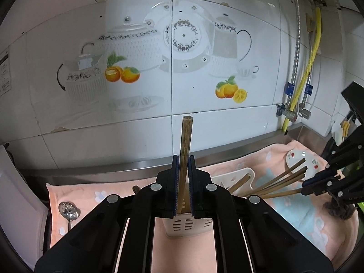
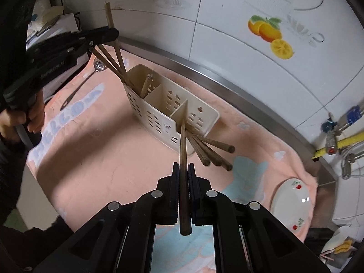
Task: Organize utensils
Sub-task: 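Raise both held chopsticks upright and lower them into the cream holder, then open both tools to release the chopsticks and pull back from the holder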
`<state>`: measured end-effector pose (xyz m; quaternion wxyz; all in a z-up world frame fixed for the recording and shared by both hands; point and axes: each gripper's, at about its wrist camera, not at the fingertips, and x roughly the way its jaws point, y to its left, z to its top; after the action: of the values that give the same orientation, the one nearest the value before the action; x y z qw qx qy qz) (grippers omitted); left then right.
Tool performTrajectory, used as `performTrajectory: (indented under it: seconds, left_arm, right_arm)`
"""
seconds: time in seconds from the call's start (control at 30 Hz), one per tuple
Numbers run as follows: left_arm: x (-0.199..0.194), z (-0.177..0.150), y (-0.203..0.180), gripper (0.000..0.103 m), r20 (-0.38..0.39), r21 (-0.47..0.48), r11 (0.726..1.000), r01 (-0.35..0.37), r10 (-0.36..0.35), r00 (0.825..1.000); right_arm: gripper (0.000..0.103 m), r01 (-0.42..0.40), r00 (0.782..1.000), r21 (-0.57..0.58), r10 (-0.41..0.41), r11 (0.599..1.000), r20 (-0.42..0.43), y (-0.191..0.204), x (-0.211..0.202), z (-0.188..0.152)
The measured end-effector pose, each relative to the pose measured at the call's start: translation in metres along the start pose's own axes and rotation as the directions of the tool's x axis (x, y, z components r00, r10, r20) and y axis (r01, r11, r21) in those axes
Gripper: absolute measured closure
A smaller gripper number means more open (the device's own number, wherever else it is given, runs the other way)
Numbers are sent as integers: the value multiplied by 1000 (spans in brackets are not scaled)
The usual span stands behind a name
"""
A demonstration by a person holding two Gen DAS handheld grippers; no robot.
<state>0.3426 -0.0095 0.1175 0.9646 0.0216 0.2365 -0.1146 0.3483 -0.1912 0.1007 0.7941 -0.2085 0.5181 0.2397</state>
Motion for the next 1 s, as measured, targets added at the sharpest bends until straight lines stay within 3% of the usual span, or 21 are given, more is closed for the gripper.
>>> performTrajectory:
  seconds: [0.03,0.1,0.3,0.53,0.6,0.8,1.0]
  left_arm:
    - [0,0,0,88,1,-1,1000,-2,2,1000]
    - [-2,0,0,70,11,-3,1000,-6,6,1000]
    - [-11,-1,1,47,39,-5,1000,-14,15,999]
    - [-24,-6,2,27,59,-12,1000,-29,30,998]
    - [-29,-9,1,17,66,-16,999,-35,36,997]
    - [-47,-27,-3,6,75,-12,999,-35,36,996]
    - [-60,-51,-8,5,61,-18,999,-33,34,998]
  right_arm:
    - [96,4,1000,2,-4,1000,-2,-1,1,3]
    - [96,0,1000,17,0,1000,-2,-3,1,7]
    - [95,-9,999,53,8,999,34,-11,-2,12]
    - [76,-23,994,85,14,996,106,-15,-16,3]
    - [62,-20,991,93,7,996,130,-14,-20,-1]
    - [49,-23,978,113,-1,993,207,-6,-32,-22]
    - [31,12,957,131,-49,991,285,7,-42,-44]
